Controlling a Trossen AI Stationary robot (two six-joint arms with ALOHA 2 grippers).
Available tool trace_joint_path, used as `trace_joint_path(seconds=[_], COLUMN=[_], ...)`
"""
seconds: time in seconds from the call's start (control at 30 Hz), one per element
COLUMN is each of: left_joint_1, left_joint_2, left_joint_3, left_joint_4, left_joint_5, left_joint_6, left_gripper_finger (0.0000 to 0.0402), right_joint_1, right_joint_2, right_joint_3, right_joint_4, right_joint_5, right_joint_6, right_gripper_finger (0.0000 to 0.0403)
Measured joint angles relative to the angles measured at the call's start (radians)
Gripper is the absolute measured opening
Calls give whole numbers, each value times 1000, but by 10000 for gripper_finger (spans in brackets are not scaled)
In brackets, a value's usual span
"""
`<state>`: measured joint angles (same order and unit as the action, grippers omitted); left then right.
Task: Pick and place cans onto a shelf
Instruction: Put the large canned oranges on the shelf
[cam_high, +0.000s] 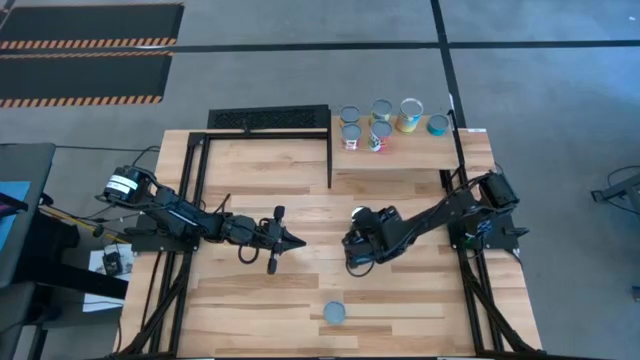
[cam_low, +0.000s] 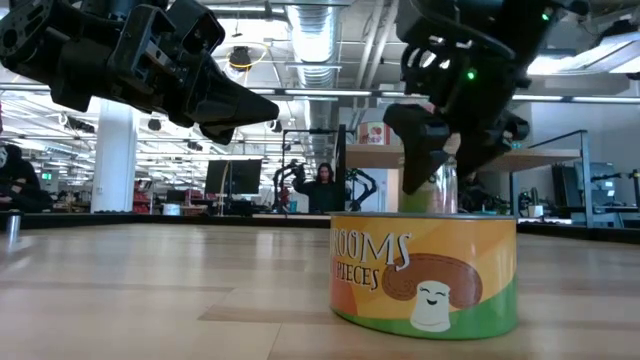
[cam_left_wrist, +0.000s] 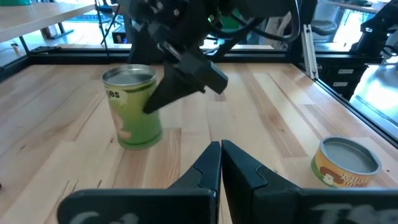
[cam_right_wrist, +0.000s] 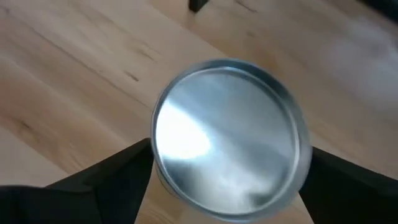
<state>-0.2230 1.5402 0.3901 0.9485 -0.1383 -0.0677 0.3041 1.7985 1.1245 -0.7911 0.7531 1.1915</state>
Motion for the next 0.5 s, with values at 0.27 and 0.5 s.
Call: trace_joint_path(seconds=[0.27,0.5], left_joint_1=[0,0], left_joint_2=[0,0], left_joint_3=[0,0], left_joint_4=[-6,-15], left_joint_5=[0,0], left_joint_6=[0,0], left_gripper_finger=[2,2], right_joint_1=[2,5], right_joint_2=[-1,-2], right_joint_3=[133,250], right_joint_4=[-264,-352], right_joint_5=[-36,-143], right_joint_6=[-85,-374], right_gripper_finger=[380,376])
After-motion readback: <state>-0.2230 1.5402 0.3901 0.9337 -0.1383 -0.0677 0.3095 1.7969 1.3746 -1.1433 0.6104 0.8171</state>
